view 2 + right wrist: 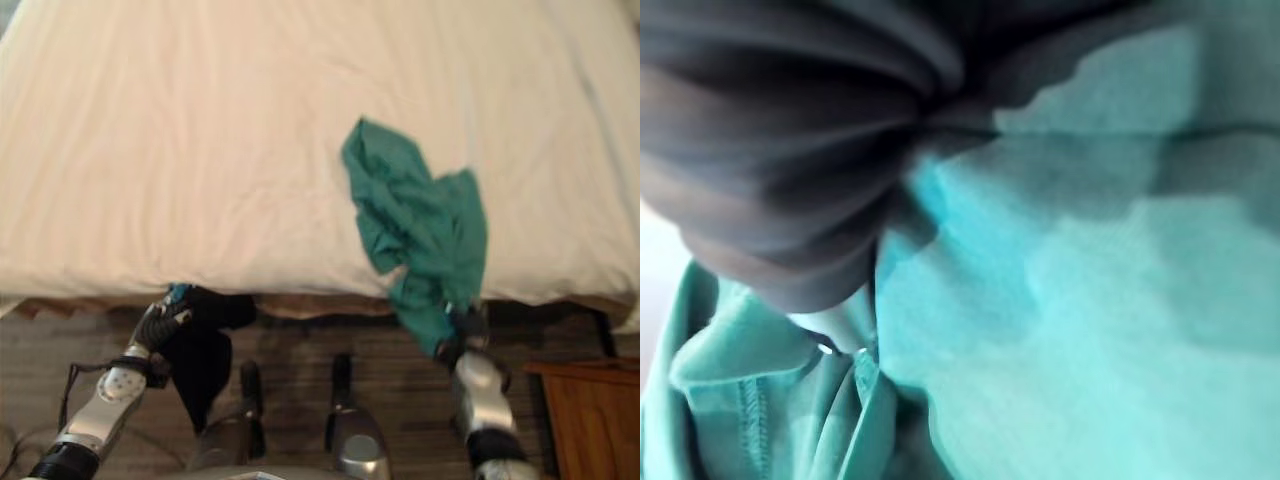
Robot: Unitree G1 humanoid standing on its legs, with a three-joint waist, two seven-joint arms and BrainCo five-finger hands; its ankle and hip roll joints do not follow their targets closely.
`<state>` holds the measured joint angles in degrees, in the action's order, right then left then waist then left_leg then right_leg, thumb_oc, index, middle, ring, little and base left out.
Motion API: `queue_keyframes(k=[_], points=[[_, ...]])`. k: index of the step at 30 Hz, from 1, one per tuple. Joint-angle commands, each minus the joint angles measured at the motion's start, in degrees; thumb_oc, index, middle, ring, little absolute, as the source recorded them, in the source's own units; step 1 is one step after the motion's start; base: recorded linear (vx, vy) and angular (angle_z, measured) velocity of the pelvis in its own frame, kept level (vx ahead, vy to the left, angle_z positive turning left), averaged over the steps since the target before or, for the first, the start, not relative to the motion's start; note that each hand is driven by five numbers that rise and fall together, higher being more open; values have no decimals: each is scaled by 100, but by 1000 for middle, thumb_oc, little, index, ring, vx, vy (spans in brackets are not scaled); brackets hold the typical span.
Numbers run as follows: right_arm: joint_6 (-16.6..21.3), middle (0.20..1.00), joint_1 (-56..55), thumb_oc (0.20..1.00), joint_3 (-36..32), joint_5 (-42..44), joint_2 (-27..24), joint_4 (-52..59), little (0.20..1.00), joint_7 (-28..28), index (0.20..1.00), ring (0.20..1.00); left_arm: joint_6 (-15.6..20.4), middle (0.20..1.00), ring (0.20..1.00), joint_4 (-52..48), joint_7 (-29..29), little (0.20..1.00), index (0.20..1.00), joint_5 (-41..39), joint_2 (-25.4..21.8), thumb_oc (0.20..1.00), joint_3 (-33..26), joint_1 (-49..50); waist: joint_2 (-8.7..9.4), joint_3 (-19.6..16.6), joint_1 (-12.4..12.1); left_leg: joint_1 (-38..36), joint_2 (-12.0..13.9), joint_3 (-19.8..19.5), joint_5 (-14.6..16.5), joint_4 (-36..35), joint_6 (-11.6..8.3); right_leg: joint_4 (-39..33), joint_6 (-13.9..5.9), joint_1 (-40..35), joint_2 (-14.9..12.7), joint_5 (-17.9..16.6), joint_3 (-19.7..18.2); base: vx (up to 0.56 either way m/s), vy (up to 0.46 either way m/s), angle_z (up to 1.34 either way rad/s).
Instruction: Tidy up the quilt and then pick up the clothes from the bed and put them into the laundry hamper.
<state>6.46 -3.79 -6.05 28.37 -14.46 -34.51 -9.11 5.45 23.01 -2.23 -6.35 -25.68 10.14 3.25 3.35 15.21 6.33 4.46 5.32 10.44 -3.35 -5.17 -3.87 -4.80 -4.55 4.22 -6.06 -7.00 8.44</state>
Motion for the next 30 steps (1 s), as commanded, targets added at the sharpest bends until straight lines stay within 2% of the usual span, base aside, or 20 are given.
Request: queue_keyframes(k=[1, 4, 8, 9, 11, 12, 14, 15, 18, 19, 20, 21, 22, 23, 24, 25, 26, 28, 29, 30], points=[[21, 200, -352, 200, 288, 661, 55, -327, 200, 541, 200, 200, 62, 200, 200, 14, 176, 200, 200, 112, 137, 200, 37, 83, 144, -532, 194, -488, 391, 579, 401, 17, -333, 2, -681, 14, -337, 426, -163, -5, 158, -20], [-99, 200, -514, 200, 706, 548, 417, -521, 200, 685, 200, 200, 25, 200, 200, -7, 138, 200, 200, 142, 276, 200, 190, 123, 266, -605, 275, -753, 387, 685, 509, 17, -252, 463, -734, -22, -310, 480, -260, -21, 119, -27], [-154, 200, -299, 200, 1188, 261, 629, -833, 200, 651, 200, 200, 23, 200, 200, 34, -37, 200, 200, 165, 370, 200, 367, 72, 286, -526, 235, -936, 333, 656, 578, 17, -160, 1120, -870, 74, -223, 488, -460, -55, 100, -20], [-99, 200, -230, 200, 1121, 211, 607, -866, 200, 627, 200, 200, 100, 200, 200, 359, -46, 200, 200, 69, 251, 200, 179, 241, 238, -465, 172, -920, 285, 458, 586, 17, -142, 1204, -870, 57, -129, 583, -692, -31, 36, -1], [-104, 200, -172, 200, 1264, 96, 594, -824, 200, 619, 200, 200, 151, 200, 200, 667, -136, 200, 200, -106, 201, 200, 95, 242, 116, -422, 173, -810, 209, 93, 521, 17, -110, 1181, -788, 108, 167, 777, -1532, -17, 88, 28], [-121, 200, -19, 200, 1526, -79, 553, -991, 200, 619, 200, 200, 155, 200, 200, 1053, -150, 200, 200, -216, 238, 200, 130, 104, 9, -383, 142, -718, 75, -282, 461, 17, -53, 1104, -579, 63, 351, 976, -2159, 4, 83, 101], [-133, 200, 160, 200, 1769, -295, 525, -1106, 200, 581, 200, 200, 196, 200, 200, 1249, -169, 200, 200, -305, 254, 200, 105, -5, -38, -371, 33, -647, 16, -497, 418, 17, -43, 940, -490, 14, 331, 966, -2206, 40, -58, 158], [-139, 200, 440, 200, 2100, -776, 446, -1099, 200, 481, 200, 200, 226, 200, 200, 1539, -240, 200, 200, -373, 324, 200, 118, -165, -105, -364, -137, -590, -9, -751, 391, 17, -37, 701, -364, -169, 241, 1047, -1953, 73, -199, 170], [-166, 200, 774, 200, 2432, -1187, 314, -999, 200, 403, 200, 200, 280, 200, 200, 1667, -426, 200, 200, -617, 447, 200, 62, -313, -186, -342, -344, -428, -18, -964, 279, 17, -63, 339, -343, -299, 164, 976, -1606, -5, -122, 134], [-136, 200, 973, 200, 2640, -1709, 112, -870, 200, 309, 200, 200, 325, 200, 200, 1643, -594, 200, 200, -801, 538, 200, -25, -314, -282, -238, -594, -207, -104, -1300, 147, 17, -105, 43, -305, -429, 85, 947, -1244, -76, -88, 121], [-136, 200, 975, 200, 2641, -1709, 112, -871, 200, 309, 200, 200, 324, 200, 200, 1643, -594, 200, 200, -801, 539, 200, -27, -315, -284, -251, -587, -186, -102, -1308, 138, 17, -106, 40, -304, -412, 87, 938, -1238, -149, -52, 104], [-111, 200, 1010, 200, 2662, -1930, -42, -790, 200, 231, 200, 200, 353, 200, 200, 1626, -652, 200, 200, -811, 595, 200, -75, -304, -374, -183, -721, 26, -148, -1394, 25, 17, -167, -20, -319, -400, 26, 986, -933, -234, 63, 113], [-116, 200, 971, 200, 2545, -2078, -265, -643, 200, 102, 200, 200, 353, 200, 200, 1613, -744, 200, 200, -898, 715, 200, -161, -301, -481, -80, -878, 264, -97, -886, -118, 37, -165, -20, -397, -380, -147, 1079, -310, -233, 64, 169], [-117, 200, 972, 200, 2545, -2078, -267, -643, 200, 102, 200, 200, 352, 200, 200, 1612, -744, 200, 200, -898, 716, 200, -161, -302, -485, -93, -876, 282, -94, -889, -127, 35, -166, -20, -396, -362, -143, 1072, -308, -265, 112, 234], [-94, 200, 875, 200, 2348, -1991, -387, -465, 200, 20, 200, 200, 399, 200, 200, 1619, -808, 200, 200, -1001, 761, 200, -265, -297, -447, -73, -853, 239, 277, 450, 66, 485, -171, -20, -456, -456, -378, 1006, 442, -120, 53, 220], [-96, 200, 872, 200, 2348, -1991, -387, -463, 200, 20, 200, 200, 398, 200, 200, 1617, -808, 200, 200, -1001, 760, 200, -265, -294, -449, -72, -847, 249, 280, 442, 78, 506, -172, -20, -456, -460, -376, 1007, 449, -153, 97, 198], [-50, 200, 742, 200, 2140, -1905, -414, -344, 200, -83, 200, 200, 407, 200, 200, 1618, -811, 200, 200, -1073, 771, 200, -317, -241, -364, -116, -851, 197, 501, 850, 317, 953, -257, -20, -390, -658, -517, 1055, 941, -115, 90, 204], [-17, 200, 492, 200, 1743, -1798, -415, -254, 200, -194, 200, 200, 388, 200, 200, 1709, -829, 200, 200, -1163, 806, 200, -402, -197, -306, -157, -816, 146, 774, 1057, 478, 1368, -251, 25, -319, -881, -648, 1101, 1501, -131, 106, 220], [-18, 200, 482, 200, 1737, -1801, -413, -248, 200, -194, 200, 200, 386, 200, 200, 1706, -829, 200, 200, -1165, 803, 200, -394, -194, -314, -155, -793, 168, 784, 1019, 494, 1405, -255, 23, -318, -900, -639, 1110, 1534, -42, 111, 200], [16, 200, 345, 200, 1558, -1795, -398, -254, 200, -261, 200, 200, 392, 200, 200, 1734, -840, 200, 200, -1214, 840, 200, -421, -187, -321, -228, -764, 58, 889, 1153, 499, 1339, -283, 37, -314, -977, -668, 1141, 1791, 60, 186, 177]])
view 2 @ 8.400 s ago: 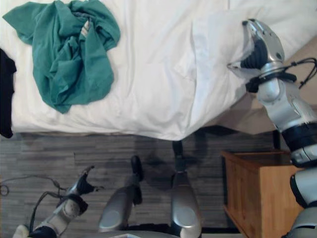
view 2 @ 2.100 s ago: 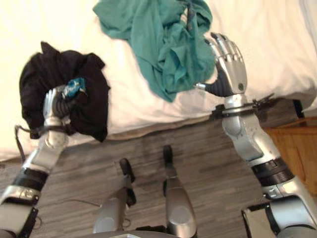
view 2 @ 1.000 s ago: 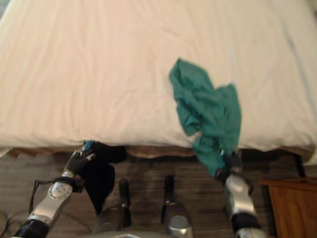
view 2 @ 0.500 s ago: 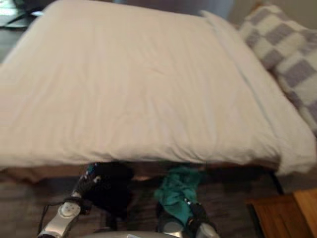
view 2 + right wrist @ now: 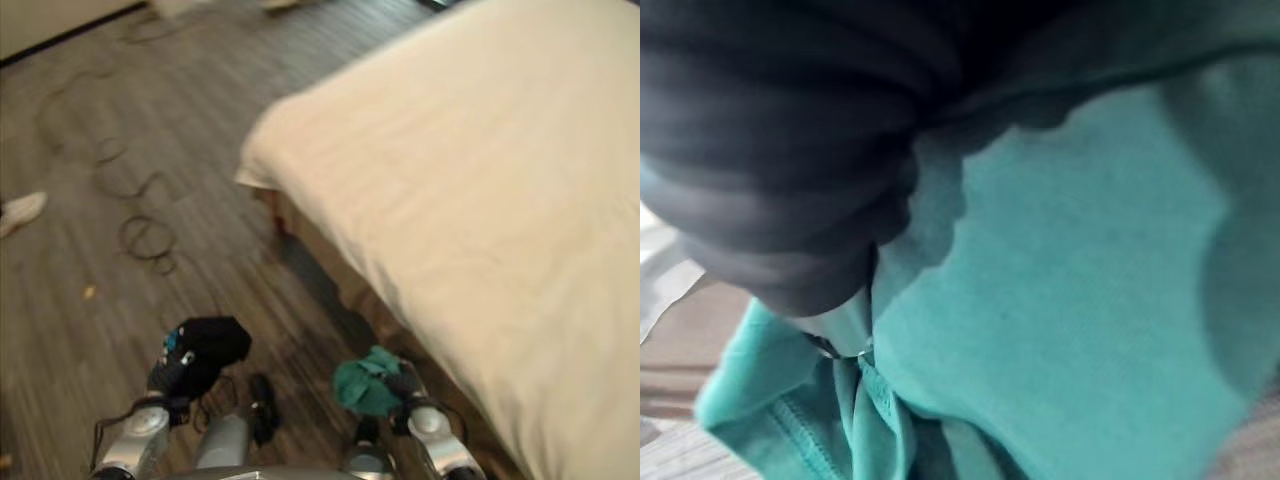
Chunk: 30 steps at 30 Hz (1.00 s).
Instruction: Tidy up the quilt and then pick up the clothes from the bed and put them into the laundry hamper.
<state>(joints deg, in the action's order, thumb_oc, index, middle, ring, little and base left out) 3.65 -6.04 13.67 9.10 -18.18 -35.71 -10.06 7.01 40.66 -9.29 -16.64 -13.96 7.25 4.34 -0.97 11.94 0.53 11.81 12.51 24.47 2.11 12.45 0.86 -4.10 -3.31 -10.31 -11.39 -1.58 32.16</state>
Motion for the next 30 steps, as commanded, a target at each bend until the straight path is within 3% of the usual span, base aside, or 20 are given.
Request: queue_keyframes(k=[1, 2, 4, 5, 6, 8, 9, 11, 15, 16, 19, 20, 21, 22, 24, 25, 27, 29, 30], points=[[269, 200, 435, 200, -564, 123, 9, -145, 200, -233, 200, 200, 177, 200, 200, -63, -147, 200, 200, -160, -304, 200, -107, -232, 78, 39, -173, -792, 108, -291, -81, -645, -745, 21, -467, 422, -164, 553, -439, 95, 314, 221], [260, 200, 356, 200, -677, 148, 46, -186, 200, -266, 200, 200, 136, 200, 200, -108, -154, 200, 200, -122, -294, 200, -92, -178, 83, -22, -205, -873, -34, -402, -68, -890, -717, 183, -522, 452, -245, 514, -342, 120, 355, 187], [231, 200, 238, 200, -897, 40, 100, -175, 200, -401, 200, 200, 92, 200, 200, -163, -183, 200, 200, -11, -329, 200, -71, -225, 93, -7, -272, -921, -348, -679, -88, -1386, -580, 1007, -688, 679, -655, 413, -52, 49, 369, 143], [248, 200, 235, 200, -898, 9, 108, -59, 200, -466, 200, 200, 110, 200, 200, -226, -243, 200, 200, 65, -379, 200, 1, -291, 88, 109, -216, -943, -551, -938, -82, -1611, -460, 1637, -753, 1035, -838, 272, -284, -18, 334, 106], [267, 200, 255, 200, -913, 11, 112, -15, 200, -505, 200, 200, 124, 200, 200, -223, -304, 200, 200, 119, -412, 200, 36, -361, 64, 181, -115, -929, -639, -1116, -55, -1689, -393, 1942, -765, 1361, -751, 265, -822, -98, 303, 124], [285, 200, 293, 200, -892, 58, 82, -13, 200, -559, 200, 200, 175, 200, 200, -254, -395, 200, 200, 208, -412, 200, 135, -456, -69, 274, 107, -882, -736, -1449, -171, -1745, -347, 1872, -638, 1907, 86, 547, -2272, -35, 211, 133], [312, 200, 261, 200, -902, 52, 58, -19, 200, -597, 200, 200, 181, 200, 200, -258, -374, 200, 200, 236, -390, 200, 191, -485, -100, 335, 185, -908, -824, -1643, -175, -1745, -331, 1722, -642, 1962, 377, 697, -2772, 92, 110, 131], [367, 200, 203, 200, -835, -35, -24, 53, 200, -671, 200, 200, 164, 200, 200, -111, -397, 200, 200, 342, -347, 200, 349, -608, -99, 449, 361, -981, -984, -1973, -95, -1745, -312, 1106, -501, 1996, 694, 679, -3503, 114, 17, 149], [374, 200, 238, 200, -719, -159, 7, 82, 200, -635, 200, 200, 215, 200, 200, -46, -358, 200, 200, 296, -252, 200, 330, -574, 34, 429, 309, -1041, -1079, -2065, -27, -1647, -300, 716, -562, 1673, 480, 479, -3370, 48, -39, 121], [79, 200, 656, 200, -395, -261, -508, -888, 200, -702, 200, 200, -131, 200, 200, 718, -514, 200, 200, 748, 101, 200, 1168, -1545, -104, 805, 40, -952, -1144, -2253, -314, -1745, -315, 520, -261, 1353, 830, 637, -2740, 15, -37, 33], [90, 200, 652, 200, -364, -355, -541, -713, 200, -664, 200, 200, -147, 200, 200, 714, -500, 200, 200, 723, 68, 200, 1107, -1462, -118, 766, 32, -1106, -1053, -2272, -220, -1732, -362, 672, -192, 1290, 874, 810, -2709, 177, -180, 20], [79, 200, 644, 200, -357, -424, -574, -600, 200, -593, 200, 200, -116, 200, 200, 682, -471, 200, 200, 689, 27, 200, 1055, -1364, -107, 800, 11, -1126, -980, -2259, -11, -1276, -419, 822, -117, 1221, 874, 928, -2676, 93, -103, 11], [77, 200, 642, 200, -357, -424, -573, -598, 200, -592, 200, 200, -117, 200, 200, 680, -470, 200, 200, 688, 26, 200, 1055, -1362, -108, 803, 13, -1118, -979, -2261, 5, -1250, -420, 826, -116, 1218, 875, 931, -2675, 139, -231, 1], [137, 200, 600, 200, -419, -438, -641, -444, 200, -568, 200, 200, -105, 200, 200, 583, -429, 200, 200, 624, 22, 200, 1066, -1324, -91, 898, -41, -881, -927, -2214, -76, -447, -543, 791, -8, 1041, 869, 973, -2620, 44, -130, 7], [136, 200, 600, 200, -421, -438, -642, -443, 200, -568, 200, 200, -107, 200, 200, 581, -429, 200, 200, 624, 22, 200, 1067, -1324, -97, 898, -33, -858, -921, -2226, -57, -409, -546, 788, -5, 1040, 875, 971, -2611, 49, -179, 17], [135, 200, 606, 200, -538, -415, -777, -298, 200, -655, 200, 200, -138, 200, 200, 499, -422, 200, 200, 620, 56, 200, 1118, -1389, -32, 1101, -159, 72, -759, -2116, -632, 1142, -585, 680, 191, 729, 846, 1098, -2436, 55, -226, 40], [107, 200, 590, 200, -543, -412, -806, -265, 200, -685, 200, 200, -152, 200, 200, 526, -445, 200, 200, 596, 71, 200, 1107, -1393, -11, 1086, -183, 246, -751, -1986, -520, 1266, -514, 601, 206, 613, 837, 1171, -2370, 231, -190, 42], [63, 200, 514, 200, -512, -473, -850, -181, 200, -665, 200, 200, -156, 200, 200, 529, -477, 200, 200, 614, 111, 200, 1030, -1300, 24, 941, -328, 505, -915, -1603, -102, 674, -389, 351, 108, 250, 789, 1335, -2310, 509, -55, -28], [55, 200, 498, 200, -484, -554, -885, -177, 200, -671, 200, 200, -164, 200, 200, 511, -483, 200, 200, 644, 119, 200, 968, -1236, -48, 837, -402, 577, -965, -1456, -239, 173, -400, 271, 53, 166, 862, 1393, -2273, 487, 48, -45]])
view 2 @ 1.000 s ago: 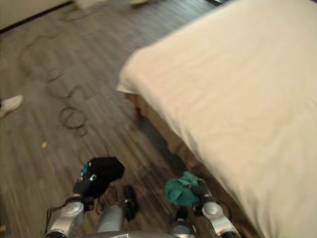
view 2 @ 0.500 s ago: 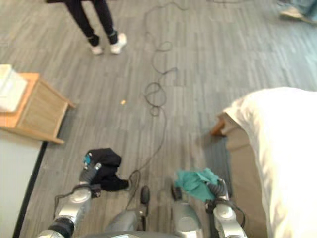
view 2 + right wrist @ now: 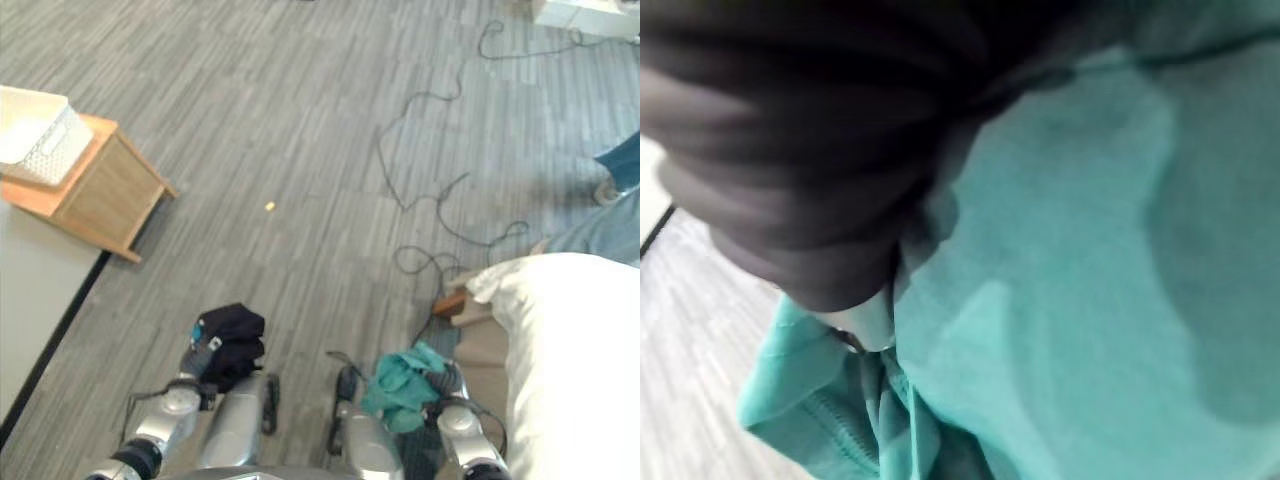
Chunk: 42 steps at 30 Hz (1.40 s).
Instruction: Tidy up the quilt and then pick up the clothes from the bed and put them into the laundry hamper.
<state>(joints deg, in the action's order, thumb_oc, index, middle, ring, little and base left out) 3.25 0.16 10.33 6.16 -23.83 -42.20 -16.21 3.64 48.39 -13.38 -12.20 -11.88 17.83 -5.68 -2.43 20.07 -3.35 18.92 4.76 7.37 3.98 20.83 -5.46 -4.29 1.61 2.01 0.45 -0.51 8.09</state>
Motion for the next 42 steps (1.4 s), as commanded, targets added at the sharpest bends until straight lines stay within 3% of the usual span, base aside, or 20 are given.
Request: queue_keyframes(k=[1, 3, 6, 7, 9, 10, 14, 16, 17, 21, 22, 23, 24, 26, 29, 31, 36, 37, 38, 42], points=[[55, 200, -145, 200, -130, -341, -328, 454, 200, -47, 200, 200, 168, 200, 200, -285, -55, 200, 200, 222, -65, 200, -108, -168, 74, -47, -74, -154, -241, 400, -545, -1062, 216, 238, -482, -1183, -305, 1345, 165, 568, 63, 1], [-20, 200, -73, 200, -63, -392, -343, 346, 200, -50, 200, 200, 169, 200, 200, -283, -108, 200, 200, 243, -84, 200, -218, -71, 152, -195, -213, 89, -307, 969, -643, -1794, 146, 209, -622, -1613, -305, 1657, 302, 746, 66, 30], [-33, 200, -26, 200, 66, -468, -151, 264, 200, 53, 200, 200, 161, 200, 200, -197, -126, 200, 200, 133, -141, 200, -411, 11, 338, -385, -436, -28, -344, 876, -881, -1865, 373, 679, -736, -1719, -325, 1698, 309, 768, 66, 0], [-34, 200, 50, 200, 151, -516, -14, 117, 200, 74, 200, 200, 140, 200, 200, -113, -135, 200, 200, 96, -185, 200, -457, 15, 576, -419, -540, -237, -524, 836, -764, -1844, 555, 1925, -1176, -1395, -433, 1028, 279, 829, 151, -38], [-47, 200, 105, 200, 209, -616, 26, 94, 200, 141, 200, 200, 123, 200, 200, -157, -163, 200, 200, 59, -264, 200, -494, 33, 470, -317, -426, -1092, -541, 756, -457, -2117, 793, 4029, -1557, -639, -745, -144, 432, 1137, 191, 2], [-47, 200, 152, 200, 212, -626, 20, 101, 200, 135, 200, 200, 131, 200, 200, -103, -212, 200, 200, 92, -338, 200, -451, -34, 121, -171, -182, -1878, -393, 416, -412, -2556, 754, 4573, -1261, 272, -719, 307, 701, 1109, 108, 65], [23, 200, 143, 200, 199, -544, 43, 176, 200, 126, 200, 200, 168, 200, 200, -87, -234, 200, 200, 152, -318, 200, -382, -130, 63, -83, 107, -2220, -309, 11, -251, -2583, 549, 3152, -1047, 748, -634, 738, 603, 699, -219, 106], [4, 200, 69, 200, 82, -463, 19, 177, 200, 79, 200, 200, 221, 200, 200, 46, -280, 200, 200, 209, -256, 200, -404, -235, 85, -96, 314, -2565, -237, -482, 104, -2583, 346, 681, -1095, 947, -801, 323, -343, 738, -424, 123], [-17, 200, 40, 200, 58, -456, 8, 154, 200, 87, 200, 200, 234, 200, 200, 153, -314, 200, 200, 262, -237, 200, -415, -258, 76, -88, 423, -2716, -184, -618, 225, -2583, 285, 450, -1174, 1174, -800, 142, -872, 427, -224, 177], [-37, 200, 94, 200, 174, -510, 13, -51, 200, 216, 200, 200, 282, 200, 200, 487, -257, 200, 200, 189, -206, 200, -512, -195, 223, -216, 465, -3190, 124, -848, 544, -2277, 136, 870, -1211, 1298, -769, 57, -1052, 578, -407, 141], [-26, 200, 73, 200, 188, -552, 2, -57, 200, 244, 200, 200, 298, 200, 200, 479, -240, 200, 200, 117, -197, 200, -581, -92, 225, -255, 445, -3056, 236, -867, 330, -1767, 69, 945, -1146, 1166, -746, 25, -953, 392, -537, 93], [15, 200, 80, 200, 211, -565, -120, 130, 200, 288, 200, 200, 314, 200, 200, 315, -190, 200, 200, -59, -138, 200, -625, 43, 291, -60, 301, -2153, 380, -846, -251, 116, 151, 1009, -852, 810, -707, 98, -813, 386, -536, 78], [15, 200, 82, 200, 212, -565, -118, 130, 200, 289, 200, 200, 314, 200, 200, 315, -189, 200, 200, -59, -140, 200, -626, 42, 301, -77, 312, -2126, 369, -856, -262, 117, 152, 1003, -852, 828, -719, 88, -808, 263, -546, 83], [53, 200, 142, 200, 191, -458, -201, 248, 200, 281, 200, 200, 310, 200, 200, 177, -123, 200, 200, -158, -144, 200, -616, 120, 422, 105, 104, -1392, 218, -665, -273, 1085, 364, 858, -639, 396, -716, 199, -553, 295, -391, 55], [81, 200, 238, 200, 261, -443, -244, 230, 200, 296, 200, 200, 294, 200, 200, 125, -43, 200, 200, -185, -150, 200, -708, 324, 437, 37, -280, -835, -470, -56, 302, 178, 535, 783, -637, -180, -575, 625, -228, 398, -242, 34], [93, 200, 244, 200, 268, -464, -257, 215, 200, 308, 200, 200, 290, 200, 200, 177, -34, 200, 200, -158, -153, 200, -771, 392, 386, -55, -326, -845, -490, 207, 221, -334, 566, 766, -655, -323, -494, 771, -116, 504, -111, 16], [39, 200, 248, 200, 282, -580, -204, 145, 200, 264, 200, 200, 243, 200, 200, 166, -103, 200, 200, -31, -232, 200, -982, 551, 305, -394, -376, -1006, -183, 2154, -194, -1679, 469, 1018, -754, -1189, -269, 1451, 722, 524, -51, 80], [26, 200, 240, 200, 335, -596, -118, 68, 200, 268, 200, 200, 245, 200, 200, 205, -100, 200, 200, -129, -255, 200, -1072, 600, 385, -471, -444, -1134, -308, 2085, -106, -1655, 612, 1456, -865, -1174, -331, 1373, 870, 739, 74, 75], [-20, 200, 104, 200, 281, -666, 91, 7, 200, 315, 200, 200, 182, 200, 200, 431, -91, 200, 200, -182, -236, 200, -1137, 647, 508, -519, -428, -1476, -621, 1788, 104, -1801, 911, 3033, -1502, -900, -619, 596, 1025, 594, 105, 79], [0, 200, -79, 200, 167, -666, 244, 264, 200, 380, 200, 200, 130, 200, 200, 562, -113, 200, 200, -50, -288, 200, -1132, 602, 369, -478, -90, -2135, -530, 1423, 40, -2202, 998, 4789, -1554, -37, -738, -24, 813, 455, -4, 142]])
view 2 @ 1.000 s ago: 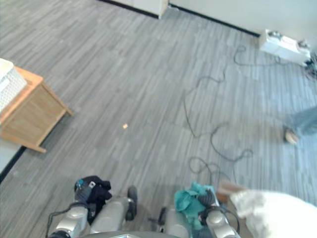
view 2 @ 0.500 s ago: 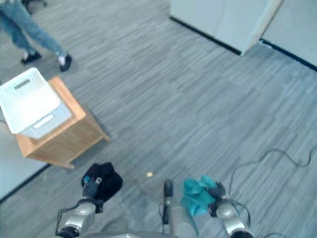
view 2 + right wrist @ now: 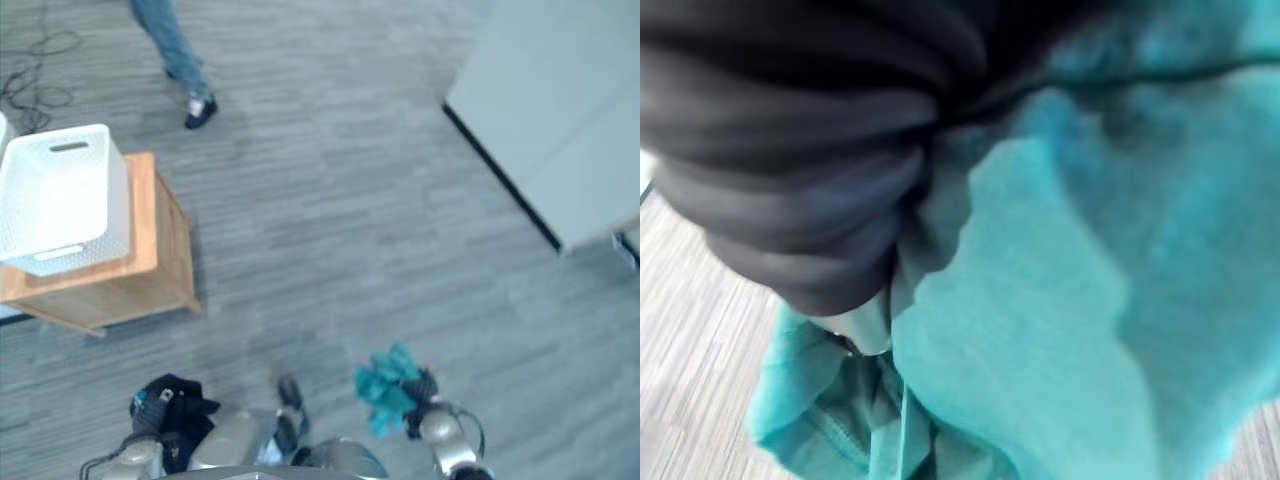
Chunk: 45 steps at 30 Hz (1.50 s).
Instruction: Tidy up the quilt and then pick up the clothes from the bed and put them into the laundry hamper.
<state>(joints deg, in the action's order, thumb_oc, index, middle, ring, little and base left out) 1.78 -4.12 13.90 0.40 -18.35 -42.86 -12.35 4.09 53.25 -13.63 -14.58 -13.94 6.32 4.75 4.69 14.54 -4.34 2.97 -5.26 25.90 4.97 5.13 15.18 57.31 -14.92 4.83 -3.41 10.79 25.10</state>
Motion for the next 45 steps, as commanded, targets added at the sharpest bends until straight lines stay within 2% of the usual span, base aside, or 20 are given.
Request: queue_keyframes(k=[1, 5, 7, 8, 10, 14, 15, 17, 22, 24, 29, 31, 33, 34, 36, 37, 38, 40, 42, 45], points=[[165, 200, 316, 200, -190, -76, -263, 352, 200, 14, 200, 200, 94, 200, 200, 80, -78, 200, 200, 239, -94, 200, 56, -470, -398, 106, 68, -689, 522, -622, -67, -739, -1092, -1233, 176, -102, -366, -1086, -988, 237, -63, 151], [255, 200, 357, 200, -111, 30, -176, 327, 200, 32, 200, 200, 159, 200, 200, -117, -58, 200, 200, 342, -208, 200, 262, -639, -372, 195, 279, -934, 575, -1451, -124, -862, -1330, -2705, 538, 331, -332, -752, -1456, 391, -231, 102], [269, 200, 428, 200, -77, 111, -193, 263, 200, 19, 200, 200, 189, 200, 200, -192, -69, 200, 200, 380, -263, 200, 340, -736, -247, 216, 372, -1026, 543, -1856, -37, -859, -1488, -4387, 578, 316, -213, -724, -2083, 505, -405, 177], [227, 200, 457, 200, -66, 205, -186, 190, 200, 34, 200, 200, 199, 200, 200, -130, -90, 200, 200, 410, -312, 200, 334, -867, -153, 189, 478, -1107, 549, -2261, 69, -864, -1594, -5310, 500, 484, -86, -990, -2865, 604, -471, 202], [229, 200, 387, 200, -22, 201, -217, 75, 200, 52, 200, 200, 210, 200, 200, 91, -114, 200, 200, 481, -417, 200, 357, -902, -72, 150, 538, -1249, 621, -2552, 287, -805, -1684, -5534, 516, 504, -65, -1053, -3227, 453, -352, 180], [258, 200, 478, 200, 83, 218, -221, 148, 200, 147, 200, 200, 244, 200, 200, 100, -109, 200, 200, 440, -385, 200, 286, -763, -49, 133, 584, -1129, 768, -2612, 360, -63, -1817, -5204, 612, 430, -26, -1062, -3085, 286, -340, 118], [327, 200, 565, 200, 67, 237, -294, 311, 200, 148, 200, 200, 278, 200, 200, -269, -52, 200, 200, 315, -398, 200, 255, -686, -44, 304, 517, -430, 900, -2515, -169, 1190, -1975, -5176, 843, 219, -41, -985, -2915, 248, -496, 48], [304, 200, 573, 200, 27, 259, -379, 375, 200, 95, 200, 200, 296, 200, 200, -452, -47, 200, 200, 276, -415, 200, 261, -633, 2, 450, 508, 129, 1158, -1990, -295, 1885, -1894, -5332, 1021, -61, -138, -866, -2561, 117, -368, 76], [171, 200, 589, 200, 24, 183, -459, 374, 200, 104, 200, 200, 276, 200, 200, -573, 9, 200, 200, 337, -427, 200, 245, -568, -114, 475, 462, 494, 1287, -858, -40, 1533, -1875, -5675, 1044, -678, -229, -546, -1928, 241, -177, 78], [129, 200, 533, 200, -55, 155, -429, 400, 200, 73, 200, 200, 289, 200, 200, -636, 48, 200, 200, 388, -444, 200, 116, -394, -243, 357, 485, 611, 1259, 147, -338, 722, -1983, -5773, 1017, -1044, -74, -277, -1545, 304, -59, 73], [112, 200, 536, 200, -49, 108, -297, 340, 200, 53, 200, 200, 238, 200, 200, -573, 60, 200, 200, 435, -453, 200, 19, -233, -280, 225, 471, 277, 1184, 489, -568, -37, -1924, -5374, 956, -1409, -39, 5, -1204, 379, 11, 41], [127, 200, 480, 200, -26, 65, -176, 349, 200, 82, 200, 200, 179, 200, 200, -426, 79, 200, 200, 494, -479, 200, -4, -208, -233, 158, 454, -25, 955, 237, -499, -354, -1745, -4470, 746, -1249, -127, -65, -1104, 311, 65, 18], [150, 200, 411, 200, -38, 1, -81, 608, 200, 135, 200, 200, 126, 200, 200, -385, 66, 200, 200, 645, -540, 200, -4, -240, -220, 155, 557, -497, 810, 180, -365, -728, -1561, -3059, 283, -720, -353, -495, -1086, 298, 52, 5], [159, 200, 352, 200, -36, -52, -82, 833, 200, 133, 200, 200, 112, 200, 200, -489, 16, 200, 200, 690, -604, 200, 8, -251, -265, 244, 697, -773, 828, -20, -356, -966, -1480, -1924, 188, -105, -338, -823, -1449, 350, -25, 19], [166, 200, 342, 200, -44, -37, -80, 850, 200, 118, 200, 200, 137, 200, 200, -574, -28, 200, 200, 712, -615, 200, 13, -266, -278, 256, 742, -805, 837, -120, -346, -1007, -1493, -1678, 226, 271, -364, -661, -1654, 233, -130, 70], [154, 200, 398, 200, -48, -5, -62, 850, 200, 76, 200, 200, 180, 200, 200, -684, -20, 200, 200, 685, -657, 200, 57, -369, -336, 286, 765, -737, 997, -281, -485, -1013, -1608, -2687, 499, 373, -298, -539, -1837, 142, -191, 111], [154, 200, 399, 200, -48, -5, -63, 849, 200, 76, 200, 200, 179, 200, 200, -685, -20, 200, 200, 685, -656, 200, 58, -369, -346, 289, 771, -738, 1009, -288, -487, -1013, -1611, -2711, 503, 357, -287, -550, -1826, 236, -289, 98], [149, 200, 445, 200, -76, 47, -124, 911, 200, 61, 200, 200, 223, 200, 200, -812, -13, 200, 200, 683, -741, 200, 134, -486, -356, 301, 891, -747, 1013, -625, -501, -1013, -1760, -4244, 653, 282, -307, -530, -2311, 280, -277, 91], [136, 200, 469, 200, -157, 153, -188, 922, 200, 42, 200, 200, 270, 200, 200, -861, -30, 200, 200, 596, -772, 200, 138, -614, -348, 276, 1002, -732, 1024, -974, -439, -1013, -1900, -5343, 564, 393, -407, -903, -3062, 305, -402, 96], [141, 200, 442, 200, -184, 204, -193, 905, 200, 11, 200, 200, 274, 200, 200, -774, -65, 200, 200, 521, -832, 200, 145, -687, -339, 225, 1081, -779, 1253, -1294, -391, -1013, -2070, -5548, 480, 675, -641, -1138, -3609, 264, -444, 138]])
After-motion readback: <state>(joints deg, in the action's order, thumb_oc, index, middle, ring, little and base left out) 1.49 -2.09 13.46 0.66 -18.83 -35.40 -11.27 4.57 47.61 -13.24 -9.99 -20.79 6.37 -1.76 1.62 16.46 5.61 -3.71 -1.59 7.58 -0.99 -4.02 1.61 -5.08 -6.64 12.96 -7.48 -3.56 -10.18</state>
